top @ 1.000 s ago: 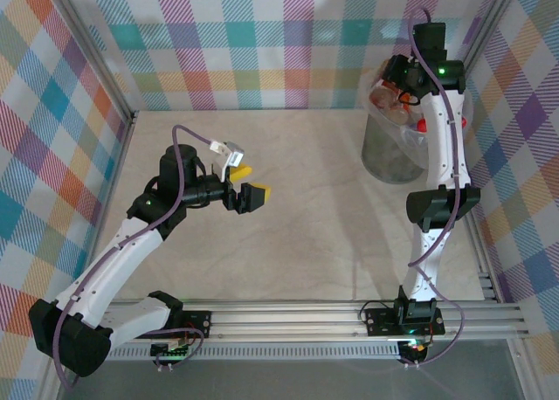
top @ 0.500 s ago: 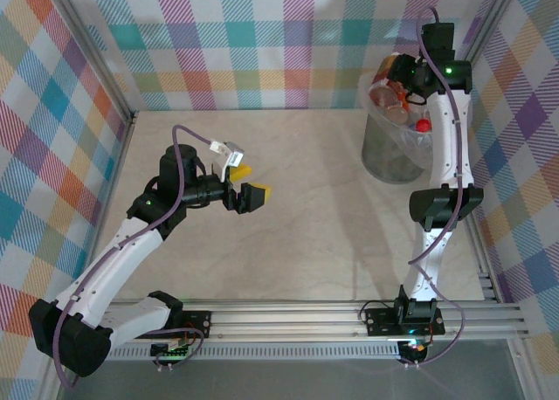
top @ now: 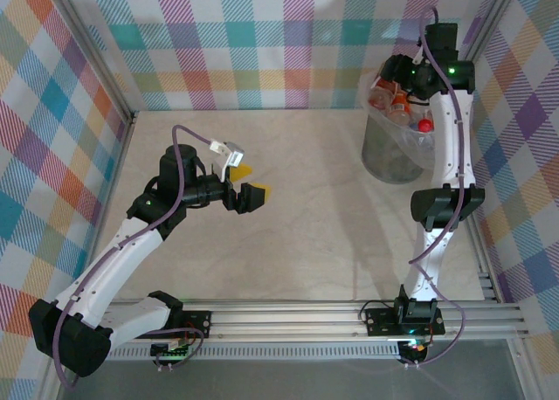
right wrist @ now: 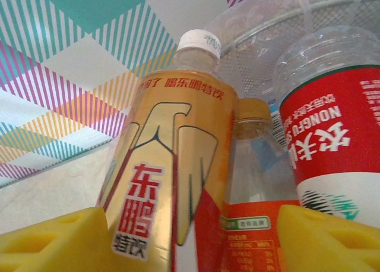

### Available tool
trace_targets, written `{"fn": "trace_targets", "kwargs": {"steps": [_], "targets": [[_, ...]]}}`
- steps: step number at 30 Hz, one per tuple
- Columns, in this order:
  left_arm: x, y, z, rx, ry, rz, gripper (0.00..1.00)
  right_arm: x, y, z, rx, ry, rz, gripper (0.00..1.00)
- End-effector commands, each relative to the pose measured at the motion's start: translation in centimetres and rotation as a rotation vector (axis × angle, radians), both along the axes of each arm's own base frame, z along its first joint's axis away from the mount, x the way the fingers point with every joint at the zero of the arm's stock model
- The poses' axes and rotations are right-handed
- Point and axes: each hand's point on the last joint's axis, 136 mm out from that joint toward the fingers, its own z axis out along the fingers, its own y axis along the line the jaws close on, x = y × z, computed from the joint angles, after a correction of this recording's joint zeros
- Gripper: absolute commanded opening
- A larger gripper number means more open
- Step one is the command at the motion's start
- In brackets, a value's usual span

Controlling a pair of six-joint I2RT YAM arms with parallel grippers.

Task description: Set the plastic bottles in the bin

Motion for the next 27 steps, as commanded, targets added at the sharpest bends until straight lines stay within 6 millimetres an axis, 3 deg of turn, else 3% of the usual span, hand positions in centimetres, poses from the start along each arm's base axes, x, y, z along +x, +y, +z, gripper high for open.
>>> {"fn": "trace_targets", "kwargs": {"steps": [1,6,10,17,27], "targets": [[-0.7,0.0,0.7,0.003,-0.036,-0.017,1.00,-2.4,-1.0,4.3,0.023,-0.090,0.043,0.79],[-0.8,-0.1,0.7,0.002,-0.036,-0.021,1.00,-4.0,-2.1,5.6,0.015,-0.109,0.046,0.82],[-0.8,0.0,0.9,0.000,-0.039,-0.020,1.00,-5.2,-4.3,5.5,-0.016,-0.088,-0.007,0.80],[-1.1,0.0,1.1,-0.007,-0.046,-0.022,1.00,-6.5,-6.7,2.7,-0.094,0.032,0.000,0.72],[-1.3,0.1,1.0,-0.008,-0.046,-0.022,1.00,-5.2,-8.0,-0.5,-0.102,0.105,-0.025,0.74]]}}
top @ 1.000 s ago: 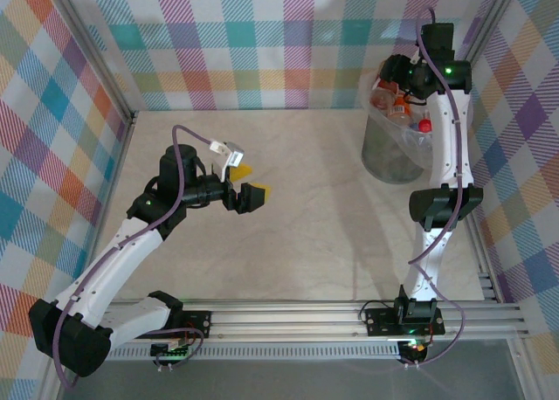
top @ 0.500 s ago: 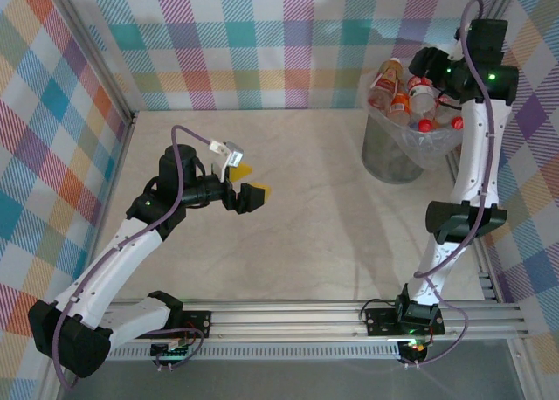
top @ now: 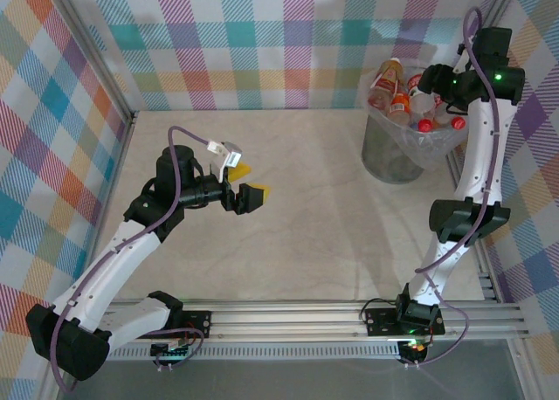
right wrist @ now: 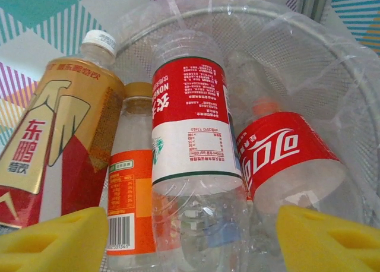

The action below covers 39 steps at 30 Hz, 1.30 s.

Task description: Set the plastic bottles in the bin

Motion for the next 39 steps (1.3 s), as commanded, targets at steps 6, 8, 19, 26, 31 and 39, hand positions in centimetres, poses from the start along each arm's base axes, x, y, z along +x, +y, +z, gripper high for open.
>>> {"fn": "trace_targets", "kwargs": {"steps": [6,8,19,26,31,39], "targets": [[-0.8,-0.2,0.0,0.003,-0.015,-0.027,1.00,1.6,-1.0,-4.1,-0.022,0.096,0.009,0.71],[-0.7,-0.2,-0.1,0.005,-0.014,-0.026,1.00,1.7,-1.2,-4.9,-0.023,0.116,0.011,0.70],[-0.6,-0.3,-0.2,0.005,-0.007,-0.028,1.00,2.0,-1.2,-5.5,-0.013,0.120,0.008,0.68],[-0.5,-0.3,-0.2,0.005,-0.008,-0.022,1.00,1.4,-1.3,-0.7,-0.027,0.007,-0.019,0.77],[-0.4,-0.2,0.0,0.003,-0.017,-0.012,1.00,0.1,-0.5,2.0,-0.018,-0.055,-0.002,0.79],[0.3,0.7,0.8,0.009,-0.057,0.061,1.00,-3.4,2.5,5.7,-0.004,-0.176,0.070,0.86]]}}
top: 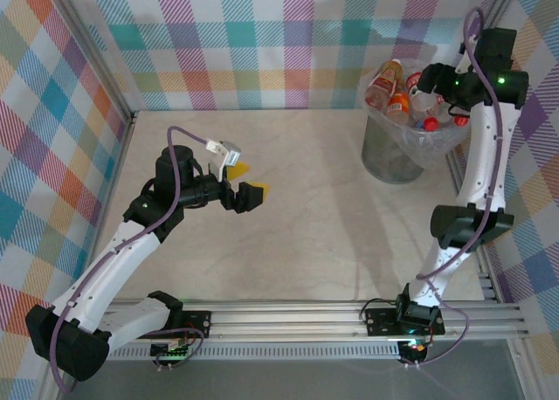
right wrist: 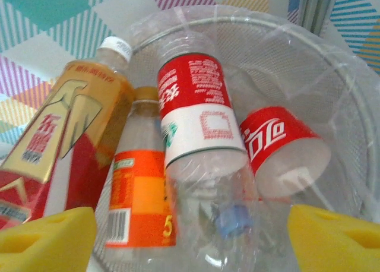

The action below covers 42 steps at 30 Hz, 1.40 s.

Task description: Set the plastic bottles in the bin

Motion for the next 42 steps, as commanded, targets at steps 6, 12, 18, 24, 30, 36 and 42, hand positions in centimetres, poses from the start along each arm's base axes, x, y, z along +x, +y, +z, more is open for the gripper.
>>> {"fn": "trace_targets", "kwargs": {"steps": [6,12,18,24,30,36,42], "targets": [[1.2,2.1,1.5,0.017,-0.074,0.167,1.00,-5.6,5.9,4.6,0.028,-0.214,0.153,1.00],[1.9,3.6,2.0,0.045,-0.085,0.267,1.00,-10.6,10.8,4.9,0.103,-0.375,0.351,1.00],[2.0,5.2,0.7,0.069,-0.039,0.364,1.00,-13.5,12.6,2.1,0.221,-0.421,0.398,1.00],[1.6,7.5,-0.7,0.084,-0.034,0.476,1.00,-14.1,11.7,-4.0,0.232,-0.335,0.324,1.00],[1.4,10.0,-3.0,0.112,0.008,0.612,1.00,-14.2,10.2,-10.5,0.204,-0.302,0.231,1.00],[1.0,12.4,-5.5,0.139,-0.002,0.721,1.00,-13.5,8.7,-16.4,0.149,-0.273,0.152,1.00],[1.8,15.1,-8.2,0.220,-0.091,0.859,1.00,-12.5,6.3,-21.3,0.014,-0.237,0.073,1.00]]}}
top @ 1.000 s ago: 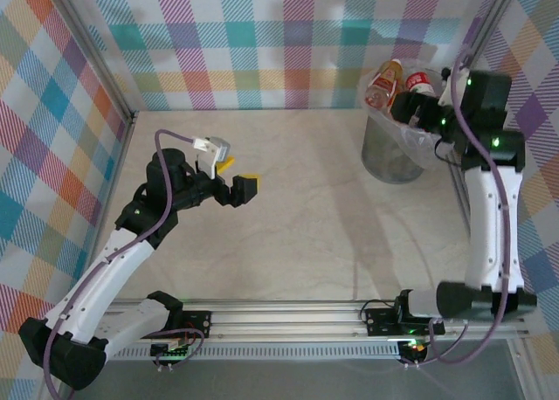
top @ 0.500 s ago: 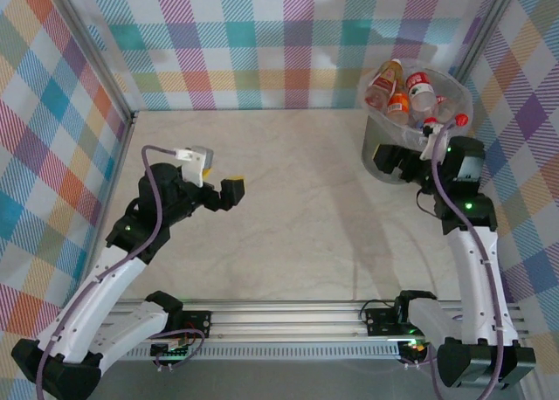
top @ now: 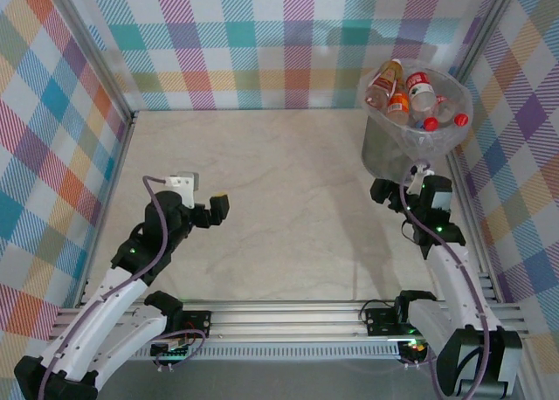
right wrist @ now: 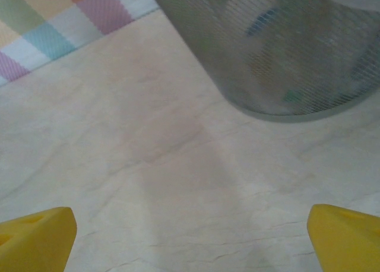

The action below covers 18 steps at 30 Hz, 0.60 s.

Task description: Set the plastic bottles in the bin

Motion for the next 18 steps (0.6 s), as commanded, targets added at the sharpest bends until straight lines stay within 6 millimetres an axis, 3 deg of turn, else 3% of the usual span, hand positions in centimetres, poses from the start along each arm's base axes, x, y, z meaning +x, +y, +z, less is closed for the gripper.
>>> {"fn": "trace_targets", "kwargs": {"steps": [1,8,18], "targets": [[0.9,1.9,0.2,0.052,-0.101,0.107,1.00,1.7,-2.0,0.0,-0.105,-0.090,-0.077,1.00],[2.4,4.1,-3.0,0.153,-0.080,0.222,1.00,3.2,-3.5,-2.5,-0.177,-0.102,-0.134,1.00],[4.6,7.5,-6.2,0.091,-0.116,0.318,1.00,5.6,-4.8,-4.2,-0.283,-0.182,-0.161,1.00]]}}
